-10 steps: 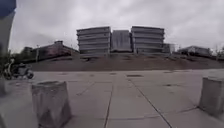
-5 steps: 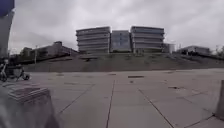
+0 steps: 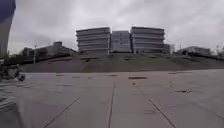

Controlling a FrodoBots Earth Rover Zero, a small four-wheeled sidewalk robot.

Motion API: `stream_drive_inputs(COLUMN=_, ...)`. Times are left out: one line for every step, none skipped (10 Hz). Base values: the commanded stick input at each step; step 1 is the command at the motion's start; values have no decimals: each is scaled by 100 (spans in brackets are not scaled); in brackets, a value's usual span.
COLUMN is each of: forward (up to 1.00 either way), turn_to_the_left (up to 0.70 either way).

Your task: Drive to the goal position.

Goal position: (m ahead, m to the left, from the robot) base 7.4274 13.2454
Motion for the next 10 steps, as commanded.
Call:
stream_drive_inputs(forward=70, turn_to_the_left=0)
stream_drive_inputs(forward=70, turn_to_the_left=0)
stream_drive_inputs(forward=70, turn_to_the_left=0)
stream_drive_inputs(forward=70, turn_to_the_left=0)
stream_drive_inputs(forward=70, turn_to_the_left=0)
stream_drive_inputs(forward=70, turn_to_the_left=0)
stream_drive_inputs(forward=70, turn_to_the_left=0)
stream_drive_inputs(forward=70, turn_to_the_left=0)
stream_drive_inputs(forward=70, turn_to_the_left=0)
stream_drive_inputs(forward=70, turn_to_the_left=0)
